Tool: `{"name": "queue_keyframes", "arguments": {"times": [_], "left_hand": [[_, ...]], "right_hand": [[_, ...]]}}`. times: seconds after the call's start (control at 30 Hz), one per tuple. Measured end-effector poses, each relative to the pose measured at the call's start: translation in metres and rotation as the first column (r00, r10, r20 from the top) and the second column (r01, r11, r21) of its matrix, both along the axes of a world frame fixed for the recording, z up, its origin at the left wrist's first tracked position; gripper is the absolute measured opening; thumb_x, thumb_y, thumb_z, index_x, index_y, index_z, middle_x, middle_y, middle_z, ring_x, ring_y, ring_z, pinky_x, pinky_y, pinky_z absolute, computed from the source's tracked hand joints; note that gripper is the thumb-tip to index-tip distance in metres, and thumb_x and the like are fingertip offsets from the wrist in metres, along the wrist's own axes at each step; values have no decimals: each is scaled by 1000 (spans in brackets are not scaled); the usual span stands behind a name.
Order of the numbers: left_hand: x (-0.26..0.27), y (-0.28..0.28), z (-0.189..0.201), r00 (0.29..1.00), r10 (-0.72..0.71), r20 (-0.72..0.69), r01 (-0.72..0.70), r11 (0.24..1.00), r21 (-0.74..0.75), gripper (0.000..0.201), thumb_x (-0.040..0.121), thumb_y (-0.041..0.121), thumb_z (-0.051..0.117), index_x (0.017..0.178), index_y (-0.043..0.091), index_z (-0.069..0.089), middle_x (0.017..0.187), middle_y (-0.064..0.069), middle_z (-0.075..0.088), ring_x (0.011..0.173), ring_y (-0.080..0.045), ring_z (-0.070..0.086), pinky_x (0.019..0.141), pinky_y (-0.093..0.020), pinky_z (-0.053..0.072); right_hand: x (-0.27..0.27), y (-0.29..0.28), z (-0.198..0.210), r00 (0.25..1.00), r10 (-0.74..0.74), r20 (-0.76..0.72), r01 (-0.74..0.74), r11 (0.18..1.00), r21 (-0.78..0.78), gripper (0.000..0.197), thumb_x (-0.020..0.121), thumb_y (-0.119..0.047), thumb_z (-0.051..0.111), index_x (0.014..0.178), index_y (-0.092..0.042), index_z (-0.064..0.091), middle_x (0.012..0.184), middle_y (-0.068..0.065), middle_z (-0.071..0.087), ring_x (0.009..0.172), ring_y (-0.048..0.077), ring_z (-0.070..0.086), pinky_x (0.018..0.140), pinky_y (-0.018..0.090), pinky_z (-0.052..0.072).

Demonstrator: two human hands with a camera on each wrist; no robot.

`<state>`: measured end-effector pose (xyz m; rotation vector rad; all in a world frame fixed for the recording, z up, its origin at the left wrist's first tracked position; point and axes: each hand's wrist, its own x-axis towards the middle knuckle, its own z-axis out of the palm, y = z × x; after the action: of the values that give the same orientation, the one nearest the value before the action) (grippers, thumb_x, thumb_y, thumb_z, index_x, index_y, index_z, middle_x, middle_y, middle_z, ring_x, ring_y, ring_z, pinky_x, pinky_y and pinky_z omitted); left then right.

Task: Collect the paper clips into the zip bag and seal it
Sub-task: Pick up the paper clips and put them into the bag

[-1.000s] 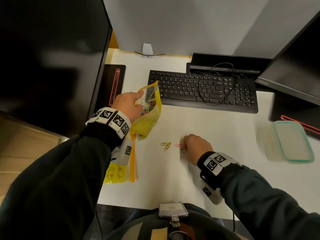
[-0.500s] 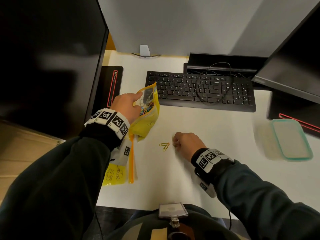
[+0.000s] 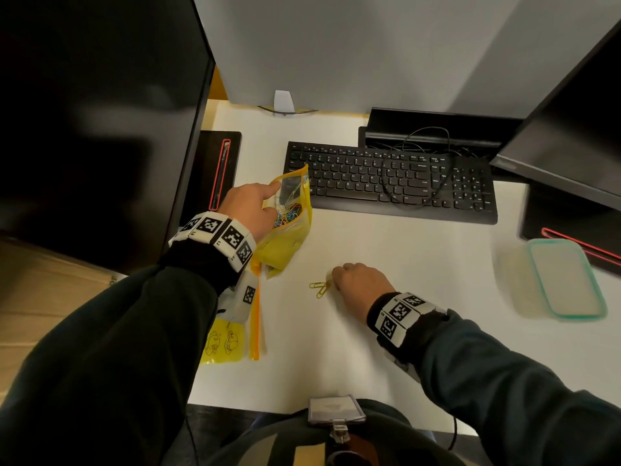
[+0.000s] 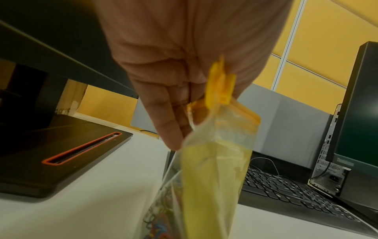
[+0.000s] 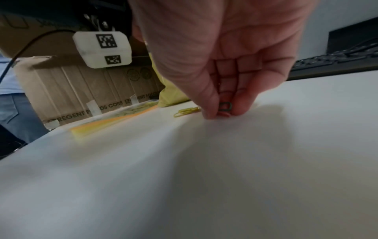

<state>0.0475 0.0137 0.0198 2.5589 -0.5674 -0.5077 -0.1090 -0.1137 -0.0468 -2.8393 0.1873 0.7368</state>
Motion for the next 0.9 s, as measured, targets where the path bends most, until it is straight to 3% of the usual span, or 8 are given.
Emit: {"name": "queue_keyframes", "arguments": {"times": [0.3, 0.67, 0.8, 0.9], "left_hand": [[-1, 3, 1, 1000, 6, -1, -6, 1000, 7, 49, 87, 11, 53, 134, 23, 45, 139, -6, 50, 124, -24, 49, 98, -30, 40], [0, 1, -1, 1000, 17, -13, -17, 1000, 1, 50, 87, 10, 53, 134, 24, 45, 140, -5, 49, 124, -25, 49, 100, -29, 39], [1, 1, 0, 1000, 12, -6, -12, 1000, 18, 49, 88, 11, 52, 134, 24, 44, 141, -5, 48, 124, -25, 49, 99, -30, 40], [1, 0, 1, 1000, 6, -1, -6, 1000, 21, 49, 88, 10, 51, 135, 24, 44, 141, -5, 47, 123, -26, 50, 99, -31, 41]], "right_hand": [[4, 7, -7, 998, 42, 46, -52, 971, 235, 41, 86, -2, 47, 126, -11, 49, 120, 12, 59, 110, 30, 55, 93, 38, 47], [18, 17, 0, 989, 149, 11, -150, 988, 47, 26, 92, -1, 40, 117, 0, 49, 120, 19, 51, 110, 33, 50, 84, 40, 45], [18, 16, 0, 988, 154, 28, -154, 988, 19, 26, 93, -3, 40, 118, -1, 47, 124, 18, 41, 104, 32, 51, 72, 36, 38], [17, 15, -1, 986, 164, 16, -164, 986, 3, 30, 95, -5, 36, 124, -1, 44, 126, 18, 43, 108, 34, 50, 79, 39, 43]]}}
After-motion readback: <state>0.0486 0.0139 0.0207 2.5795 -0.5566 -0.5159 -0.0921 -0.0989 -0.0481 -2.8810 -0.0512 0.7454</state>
